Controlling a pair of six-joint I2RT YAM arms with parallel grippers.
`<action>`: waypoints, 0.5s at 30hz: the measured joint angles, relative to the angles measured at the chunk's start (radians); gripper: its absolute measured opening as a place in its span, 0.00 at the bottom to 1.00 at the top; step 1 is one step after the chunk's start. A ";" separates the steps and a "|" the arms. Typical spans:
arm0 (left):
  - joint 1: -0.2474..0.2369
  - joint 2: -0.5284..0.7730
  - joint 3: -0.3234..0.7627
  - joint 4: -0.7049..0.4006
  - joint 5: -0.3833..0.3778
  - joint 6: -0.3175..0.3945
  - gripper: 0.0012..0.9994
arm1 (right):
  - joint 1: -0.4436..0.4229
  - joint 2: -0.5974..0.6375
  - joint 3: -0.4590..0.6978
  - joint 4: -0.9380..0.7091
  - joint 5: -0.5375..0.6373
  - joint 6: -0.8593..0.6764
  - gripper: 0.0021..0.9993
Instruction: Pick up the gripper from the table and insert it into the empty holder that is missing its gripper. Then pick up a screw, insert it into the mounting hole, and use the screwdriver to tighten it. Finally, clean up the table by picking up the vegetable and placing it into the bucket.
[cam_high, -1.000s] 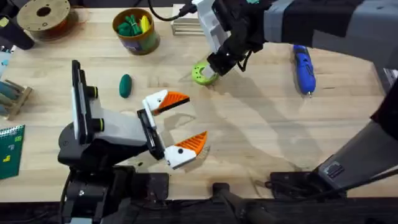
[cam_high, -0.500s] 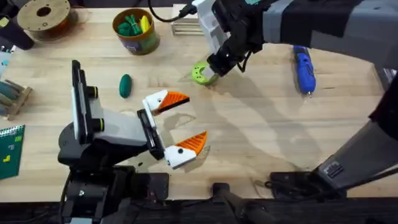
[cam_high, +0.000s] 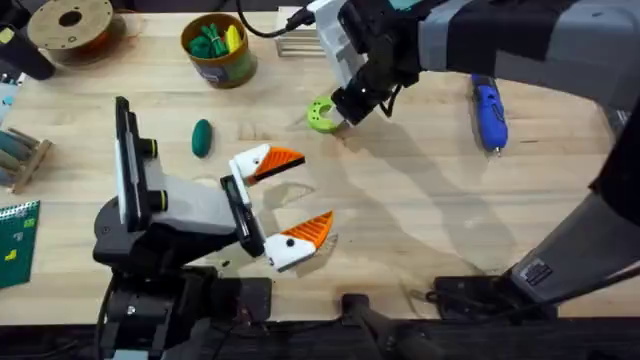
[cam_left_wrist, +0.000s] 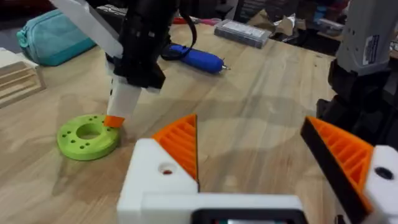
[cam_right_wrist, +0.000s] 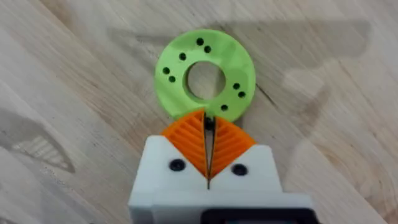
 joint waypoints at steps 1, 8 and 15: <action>0.000 0.000 0.000 0.000 0.000 0.000 0.99 | 0.000 0.000 0.000 0.000 0.000 0.000 0.00; 0.000 0.000 0.000 0.000 0.000 0.000 0.99 | 0.000 0.000 0.000 -0.003 0.000 -0.003 0.00; 0.000 0.000 0.000 0.000 0.000 0.000 0.99 | 0.000 0.000 0.028 -0.094 0.001 -0.003 0.00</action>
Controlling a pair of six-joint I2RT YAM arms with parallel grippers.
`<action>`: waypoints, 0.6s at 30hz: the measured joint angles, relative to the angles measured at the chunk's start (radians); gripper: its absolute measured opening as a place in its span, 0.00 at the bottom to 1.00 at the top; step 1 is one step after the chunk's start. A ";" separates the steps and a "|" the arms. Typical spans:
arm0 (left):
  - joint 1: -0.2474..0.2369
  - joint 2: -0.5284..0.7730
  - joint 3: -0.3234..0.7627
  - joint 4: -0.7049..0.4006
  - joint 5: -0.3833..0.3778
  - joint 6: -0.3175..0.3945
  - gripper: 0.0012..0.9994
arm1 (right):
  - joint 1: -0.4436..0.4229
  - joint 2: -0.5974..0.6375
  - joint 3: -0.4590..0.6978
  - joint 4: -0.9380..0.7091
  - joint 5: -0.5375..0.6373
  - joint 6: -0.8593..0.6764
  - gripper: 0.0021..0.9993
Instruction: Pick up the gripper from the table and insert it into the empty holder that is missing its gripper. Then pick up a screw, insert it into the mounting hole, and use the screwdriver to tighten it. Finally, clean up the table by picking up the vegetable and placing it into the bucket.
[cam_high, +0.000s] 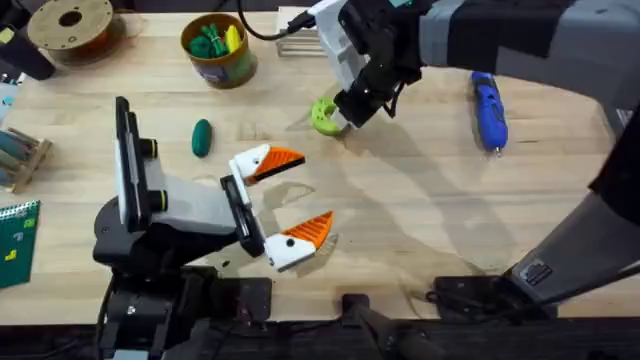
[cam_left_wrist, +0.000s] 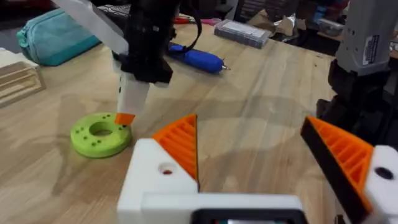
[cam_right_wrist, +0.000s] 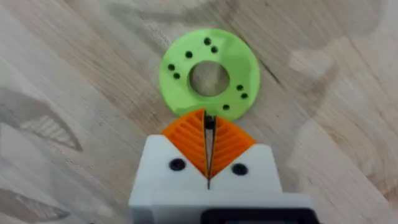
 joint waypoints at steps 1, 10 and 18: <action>0.000 0.000 0.000 0.000 0.000 0.000 0.99 | 0.000 0.000 0.007 -0.013 0.000 0.000 0.00; 0.000 0.000 0.000 0.000 0.000 0.000 0.99 | 0.000 -0.067 0.158 -0.151 0.000 0.000 0.00; 0.000 0.000 0.000 0.000 0.000 0.000 0.99 | 0.000 -0.090 0.340 -0.317 0.000 0.000 0.00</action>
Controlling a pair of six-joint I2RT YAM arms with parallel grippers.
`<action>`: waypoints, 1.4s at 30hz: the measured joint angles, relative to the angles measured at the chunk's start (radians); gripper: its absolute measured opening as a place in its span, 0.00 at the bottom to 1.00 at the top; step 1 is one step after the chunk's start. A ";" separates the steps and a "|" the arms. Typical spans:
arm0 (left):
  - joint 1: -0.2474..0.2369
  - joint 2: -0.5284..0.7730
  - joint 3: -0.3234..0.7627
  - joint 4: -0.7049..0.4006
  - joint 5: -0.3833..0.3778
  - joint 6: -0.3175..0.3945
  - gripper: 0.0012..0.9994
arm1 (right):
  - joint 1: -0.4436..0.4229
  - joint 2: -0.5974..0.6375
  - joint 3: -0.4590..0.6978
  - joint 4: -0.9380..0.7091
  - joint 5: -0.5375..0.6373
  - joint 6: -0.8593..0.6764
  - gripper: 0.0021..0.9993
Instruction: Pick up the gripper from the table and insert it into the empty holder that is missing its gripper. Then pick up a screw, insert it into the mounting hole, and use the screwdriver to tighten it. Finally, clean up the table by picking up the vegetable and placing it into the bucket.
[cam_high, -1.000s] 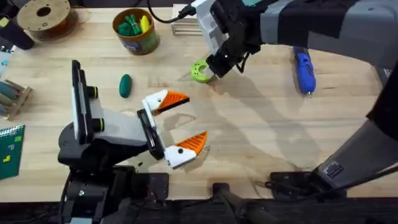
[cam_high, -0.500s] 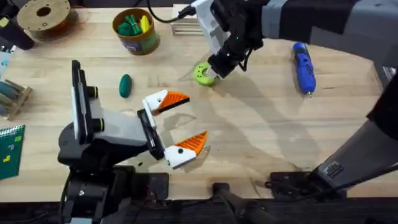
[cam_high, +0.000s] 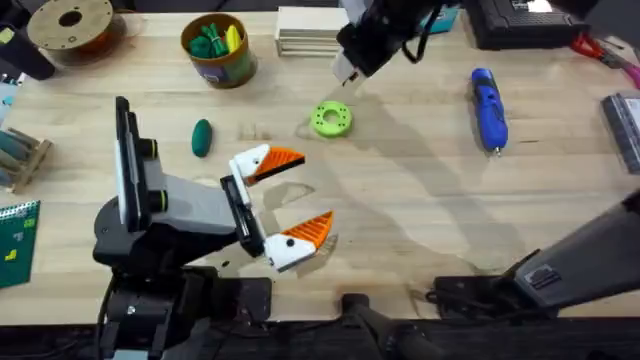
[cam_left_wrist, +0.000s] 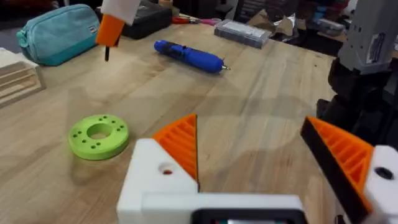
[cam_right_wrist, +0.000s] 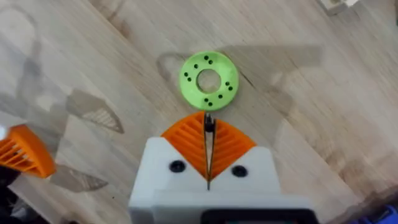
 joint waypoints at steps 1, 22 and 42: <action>0.000 0.000 0.000 0.000 0.000 0.000 0.99 | 0.000 0.000 0.020 -0.024 0.000 0.000 0.00; 0.000 0.000 0.000 0.000 0.000 0.000 0.99 | 0.103 0.000 0.385 -0.431 -0.001 0.117 0.00; 0.000 0.000 0.000 0.000 0.000 0.000 0.99 | 0.208 0.000 0.477 -0.514 -0.052 0.175 0.00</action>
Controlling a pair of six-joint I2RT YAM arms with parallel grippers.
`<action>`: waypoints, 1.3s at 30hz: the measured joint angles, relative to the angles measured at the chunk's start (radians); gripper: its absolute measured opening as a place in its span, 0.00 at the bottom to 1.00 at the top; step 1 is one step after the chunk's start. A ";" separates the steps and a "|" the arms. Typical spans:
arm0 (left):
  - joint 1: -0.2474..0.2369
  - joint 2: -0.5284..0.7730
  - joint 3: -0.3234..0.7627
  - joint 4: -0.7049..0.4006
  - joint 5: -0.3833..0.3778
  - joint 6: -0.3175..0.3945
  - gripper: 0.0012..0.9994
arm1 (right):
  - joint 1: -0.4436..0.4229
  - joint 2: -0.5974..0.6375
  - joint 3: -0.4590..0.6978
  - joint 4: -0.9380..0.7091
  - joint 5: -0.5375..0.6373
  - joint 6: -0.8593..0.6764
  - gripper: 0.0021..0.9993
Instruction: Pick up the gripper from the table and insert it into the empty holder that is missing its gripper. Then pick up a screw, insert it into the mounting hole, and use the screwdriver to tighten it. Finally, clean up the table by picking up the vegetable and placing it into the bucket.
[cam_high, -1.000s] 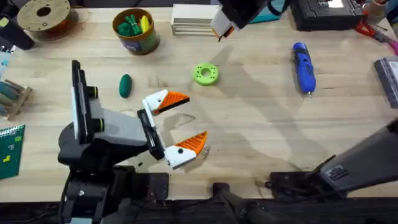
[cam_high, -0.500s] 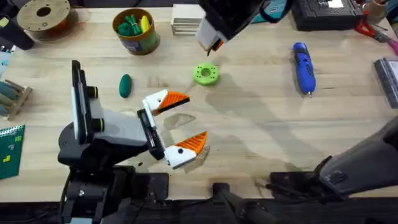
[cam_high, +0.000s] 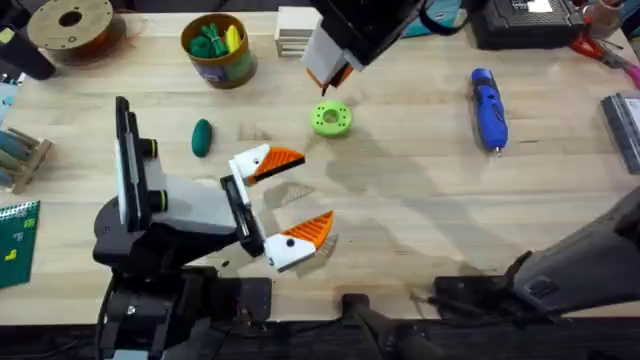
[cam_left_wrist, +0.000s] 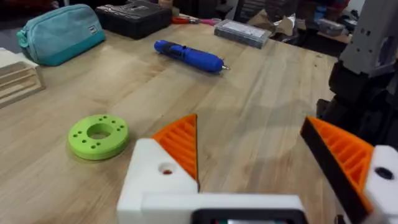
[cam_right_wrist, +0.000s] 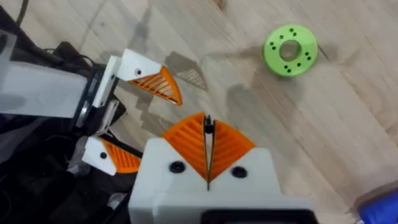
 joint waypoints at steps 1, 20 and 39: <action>0.000 0.000 0.000 0.000 0.000 0.000 0.99 | 0.001 0.000 0.006 -0.007 -0.004 0.002 0.00; 0.000 0.000 0.000 0.000 0.000 0.000 0.99 | 0.147 0.004 0.010 0.026 -0.014 0.007 0.00; 0.000 0.000 0.000 0.000 0.000 0.000 0.99 | 0.229 0.065 0.011 0.146 -0.014 0.007 0.00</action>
